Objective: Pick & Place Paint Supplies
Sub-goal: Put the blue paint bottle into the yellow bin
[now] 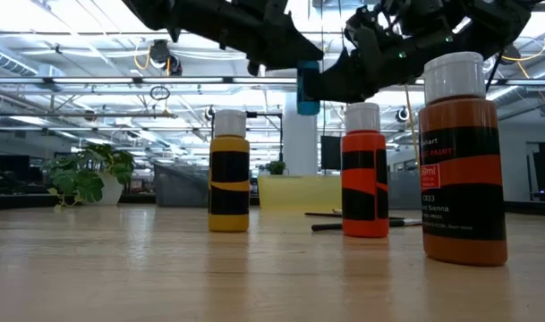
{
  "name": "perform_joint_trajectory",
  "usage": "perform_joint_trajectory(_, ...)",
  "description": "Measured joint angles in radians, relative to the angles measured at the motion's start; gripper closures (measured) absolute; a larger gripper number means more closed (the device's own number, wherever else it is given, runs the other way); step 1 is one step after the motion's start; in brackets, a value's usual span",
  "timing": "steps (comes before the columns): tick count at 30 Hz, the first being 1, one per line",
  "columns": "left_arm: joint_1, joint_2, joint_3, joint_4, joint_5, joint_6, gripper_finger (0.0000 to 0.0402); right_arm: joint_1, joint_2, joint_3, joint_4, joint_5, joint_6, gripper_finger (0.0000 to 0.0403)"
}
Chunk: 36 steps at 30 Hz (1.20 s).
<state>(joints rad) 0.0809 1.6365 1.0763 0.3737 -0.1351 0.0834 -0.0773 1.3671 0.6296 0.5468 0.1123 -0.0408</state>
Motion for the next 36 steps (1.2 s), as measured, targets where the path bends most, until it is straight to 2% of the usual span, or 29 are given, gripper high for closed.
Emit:
perform_joint_trajectory(3, 0.019, -0.029, -0.002, -0.001, -0.019, 0.012, 0.0275, -0.002, -0.011, -0.001, -0.032, 0.009, 0.02, 0.0235)
perform_joint_trajectory(8, 0.114, -0.047, 0.005, 0.076, -0.093, 0.029, 0.0275, 0.0, -0.106, -0.011, -0.209, -0.018, 0.064, 0.021)
perform_joint_trajectory(13, 0.254, 0.023, 0.003, 0.213, 0.104, -0.083, 0.0275, -0.015, -0.245, -0.01, -0.359, -0.004, 0.065, 0.0206)
perform_joint_trajectory(17, 0.328, 0.129, 0.03, 0.283, 0.138, -0.151, 0.0275, -0.016, -0.337, -0.006, -0.366, 0.023, 0.061, 0.0211)
perform_joint_trajectory(21, 0.35, 0.269, 0.16, 0.242, 0.157, -0.156, 0.0275, -0.02, -0.37, -0.008, -0.382, 0.048, 0.051, 0.0219)
perform_joint_trajectory(29, 0.39, 0.504, 0.491, 0.028, 0.166, -0.193, 0.0275, -0.021, -0.384, -0.034, -0.375, 0.045, 0.052, 0.0227)
perform_joint_trajectory(32, 0.394, 0.554, 0.554, -0.013, 0.204, -0.212, 0.0275, -0.021, -0.387, -0.038, -0.373, 0.047, 0.043, 0.0227)
perform_joint_trajectory(36, 0.397, 0.566, 0.571, -0.017, 0.246, -0.225, 0.0275, -0.021, -0.391, -0.04, -0.372, 0.047, 0.04, 0.0227)
